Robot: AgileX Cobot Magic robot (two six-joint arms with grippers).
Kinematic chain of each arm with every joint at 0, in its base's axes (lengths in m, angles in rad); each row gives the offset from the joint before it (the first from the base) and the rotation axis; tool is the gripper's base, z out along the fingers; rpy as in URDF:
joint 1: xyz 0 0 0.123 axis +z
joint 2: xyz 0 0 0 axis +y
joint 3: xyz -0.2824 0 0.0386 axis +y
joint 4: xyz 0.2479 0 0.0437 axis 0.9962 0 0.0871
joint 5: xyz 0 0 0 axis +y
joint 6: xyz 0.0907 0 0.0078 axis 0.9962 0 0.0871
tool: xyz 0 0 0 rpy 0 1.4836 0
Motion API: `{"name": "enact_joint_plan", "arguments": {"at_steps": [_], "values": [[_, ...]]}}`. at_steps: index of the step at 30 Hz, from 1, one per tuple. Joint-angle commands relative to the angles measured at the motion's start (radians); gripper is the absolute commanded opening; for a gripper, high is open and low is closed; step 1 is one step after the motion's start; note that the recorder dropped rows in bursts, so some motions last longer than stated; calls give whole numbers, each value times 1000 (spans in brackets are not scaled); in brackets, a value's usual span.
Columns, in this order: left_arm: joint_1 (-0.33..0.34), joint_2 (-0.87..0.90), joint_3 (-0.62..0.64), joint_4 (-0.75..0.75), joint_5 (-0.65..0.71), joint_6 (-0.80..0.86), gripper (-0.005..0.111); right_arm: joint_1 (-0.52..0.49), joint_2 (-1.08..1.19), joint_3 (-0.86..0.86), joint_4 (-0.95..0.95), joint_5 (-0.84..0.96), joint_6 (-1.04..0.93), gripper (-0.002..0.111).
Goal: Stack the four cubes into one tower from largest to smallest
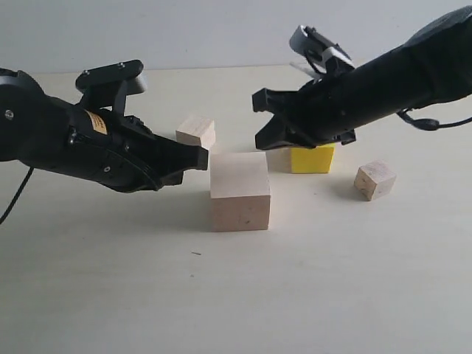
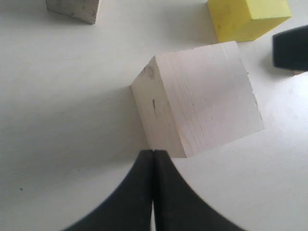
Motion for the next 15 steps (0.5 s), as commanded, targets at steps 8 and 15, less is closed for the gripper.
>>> {"name": "enact_joint_plan", "arguments": {"at_steps": [8, 15], "values": [[-6, 123, -48, -54, -6, 84, 0, 1, -70, 44, -457, -76, 420, 0], [5, 148, -83, -35, -4, 88, 0, 1, 67, 44, -277, -32, 243, 0]]}}
